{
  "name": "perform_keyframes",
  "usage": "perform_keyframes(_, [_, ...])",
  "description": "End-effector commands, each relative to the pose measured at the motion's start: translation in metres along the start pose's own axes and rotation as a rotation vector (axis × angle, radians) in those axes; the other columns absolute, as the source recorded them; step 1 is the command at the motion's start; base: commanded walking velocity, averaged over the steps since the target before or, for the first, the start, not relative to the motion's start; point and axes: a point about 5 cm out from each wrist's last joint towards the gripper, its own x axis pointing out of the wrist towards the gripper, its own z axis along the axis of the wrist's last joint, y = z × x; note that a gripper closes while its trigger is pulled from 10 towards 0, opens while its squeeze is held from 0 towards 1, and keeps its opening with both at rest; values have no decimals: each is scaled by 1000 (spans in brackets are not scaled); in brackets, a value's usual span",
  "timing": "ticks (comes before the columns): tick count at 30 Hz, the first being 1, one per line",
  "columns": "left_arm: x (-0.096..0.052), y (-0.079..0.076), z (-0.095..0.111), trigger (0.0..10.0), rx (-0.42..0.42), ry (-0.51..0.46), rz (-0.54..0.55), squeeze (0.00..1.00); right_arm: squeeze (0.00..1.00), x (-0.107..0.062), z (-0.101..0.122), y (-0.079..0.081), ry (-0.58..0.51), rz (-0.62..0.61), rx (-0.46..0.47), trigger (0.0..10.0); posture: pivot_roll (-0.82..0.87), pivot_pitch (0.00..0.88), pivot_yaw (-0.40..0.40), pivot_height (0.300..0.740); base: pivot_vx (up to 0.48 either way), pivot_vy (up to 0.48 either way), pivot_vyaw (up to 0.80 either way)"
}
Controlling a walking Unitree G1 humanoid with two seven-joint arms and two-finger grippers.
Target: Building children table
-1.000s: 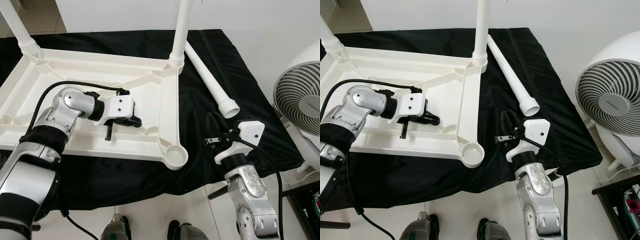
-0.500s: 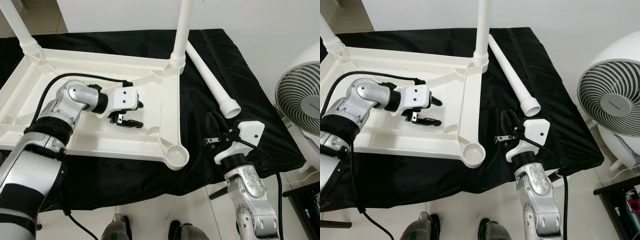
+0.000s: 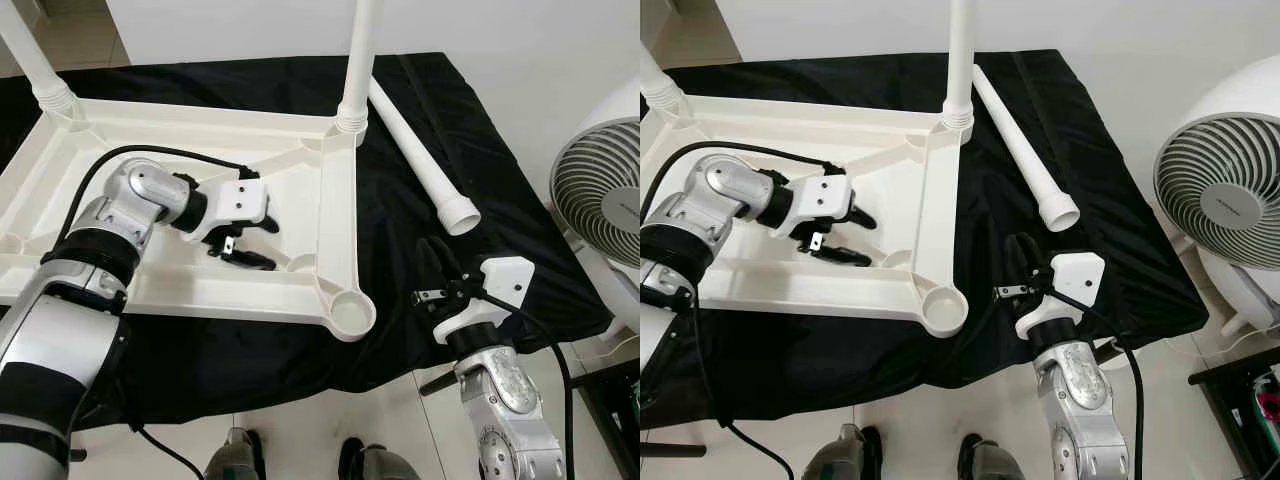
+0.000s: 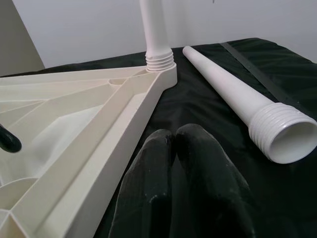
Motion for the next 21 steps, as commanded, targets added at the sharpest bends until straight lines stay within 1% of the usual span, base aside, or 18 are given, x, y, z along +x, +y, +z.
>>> perform_keyframes(1, [-5, 3, 1, 10000, -10, 2, -3, 0, 0, -2, 0, 1, 6, 3, -4, 10000, 7, 203, 26, 740, 0, 0, 0])
perform_keyframes(5, [-8, 3, -1, 10000, -10, 14, 1, 0, 0, -2, 0, 2, 8, 8, -3, 10000, 7, 199, 24, 740, 0, 0, 0])
perform_keyframes(7, [-9, 5, -2, 10000, 0, 30, 32, 0, 0, -2, 0, 2, 10, 13, -4, 10000, 11, 198, 20, 740, 0, 0, 0])
perform_keyframes(11, [-5, 5, -1, 10000, 12, 36, 45, 0, 0, -1, 0, 2, 11, 18, -3, 10000, 10, 196, 19, 740, 0, 0, 0])
perform_keyframes(13, [2, 3, -1, 10000, 27, 39, 32, 0, 0, 0, 0, 3, 10, 20, -3, 10000, 8, 195, 19, 740, 0, 0, 0])
perform_keyframes(14, [2, 3, -1, 10000, 27, 39, 32, 0, 0, 0, 0, 3, 10, 20, -3, 10000, 8, 195, 19, 740, 0, 0, 0])
perform_keyframes(16, [9, 0, -4, 10000, 36, 59, 21, 0, 0, -1, 1, 2, 10, 17, -5, 10000, -3, 195, 21, 740, 0, 0, 0])
perform_keyframes(18, [9, 0, -4, 10000, 36, 59, 21, 0, 0, -1, 1, 2, 10, 17, -5, 10000, -3, 195, 21, 740, 0, 0, 0])
perform_keyframes(20, [14, -1, -5, 10000, 37, 71, 21, 0, 0, -1, 1, 2, 10, 14, -8, 10000, -7, 195, 24, 740, 0, 0, 0])
perform_keyframes(21, [14, -1, -5, 10000, 37, 71, 21, 0, 0, -1, 1, 2, 10, 14, -8, 10000, -7, 195, 24, 740, 0, 0, 0])
